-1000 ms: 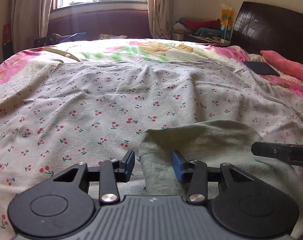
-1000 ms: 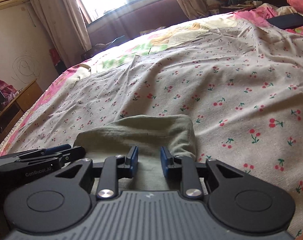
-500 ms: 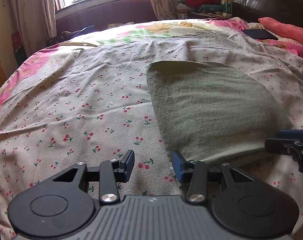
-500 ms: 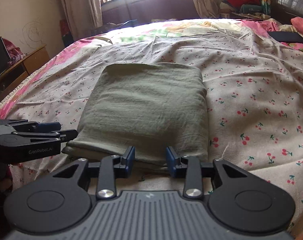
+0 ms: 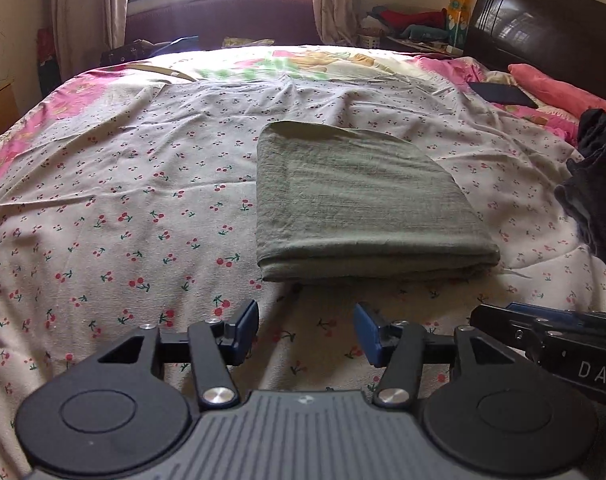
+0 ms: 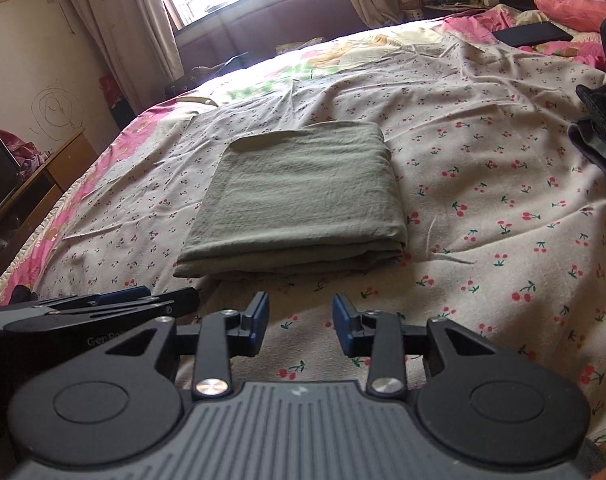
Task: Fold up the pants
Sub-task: 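Release the folded pants and pull both grippers back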
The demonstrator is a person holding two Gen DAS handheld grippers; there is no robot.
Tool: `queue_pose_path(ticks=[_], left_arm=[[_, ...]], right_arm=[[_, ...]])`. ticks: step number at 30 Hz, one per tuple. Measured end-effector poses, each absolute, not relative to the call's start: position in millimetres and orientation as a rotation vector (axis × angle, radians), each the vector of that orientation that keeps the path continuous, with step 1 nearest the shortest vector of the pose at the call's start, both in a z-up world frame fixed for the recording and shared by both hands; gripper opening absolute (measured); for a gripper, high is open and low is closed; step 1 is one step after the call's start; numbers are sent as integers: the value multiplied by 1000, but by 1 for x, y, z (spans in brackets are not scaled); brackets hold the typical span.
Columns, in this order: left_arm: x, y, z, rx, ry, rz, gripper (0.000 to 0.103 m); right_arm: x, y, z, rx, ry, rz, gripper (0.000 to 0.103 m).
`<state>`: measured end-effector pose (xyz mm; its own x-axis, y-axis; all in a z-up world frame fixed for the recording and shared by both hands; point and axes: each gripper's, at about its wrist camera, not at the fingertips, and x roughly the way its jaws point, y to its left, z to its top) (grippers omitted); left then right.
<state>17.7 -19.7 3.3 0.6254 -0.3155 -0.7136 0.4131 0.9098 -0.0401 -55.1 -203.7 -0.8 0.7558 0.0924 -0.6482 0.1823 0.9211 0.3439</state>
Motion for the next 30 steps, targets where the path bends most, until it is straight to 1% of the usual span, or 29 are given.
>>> queue_pose_path(ticks=[8,13,16,18,19,22,30], left_arm=[[-2,-19,1,141,768,-393,80],[-1,-16,0,121,760,-359,85],[-1,-16,-2,124,750,-342,94],[-2,-18,-3,143,737,-329,98],[-2,-19,-2,156,730,-318,103],[-3,-22,-2,195,716,-303,103],[-3,-20,-2,190,712,-298,103]], right_arm=[[-74,-200,-1,410,700,-70,36],[-73,-199,-6,410,715,-67,37],[-73,-199,-8,410,718,-65,37],[-72,-199,-10,411,726,-66,37],[-71,-199,-10,413,727,-67,37],[-71,-199,-11,417,730,-68,37],[-71,-200,-13,424,735,-70,37]])
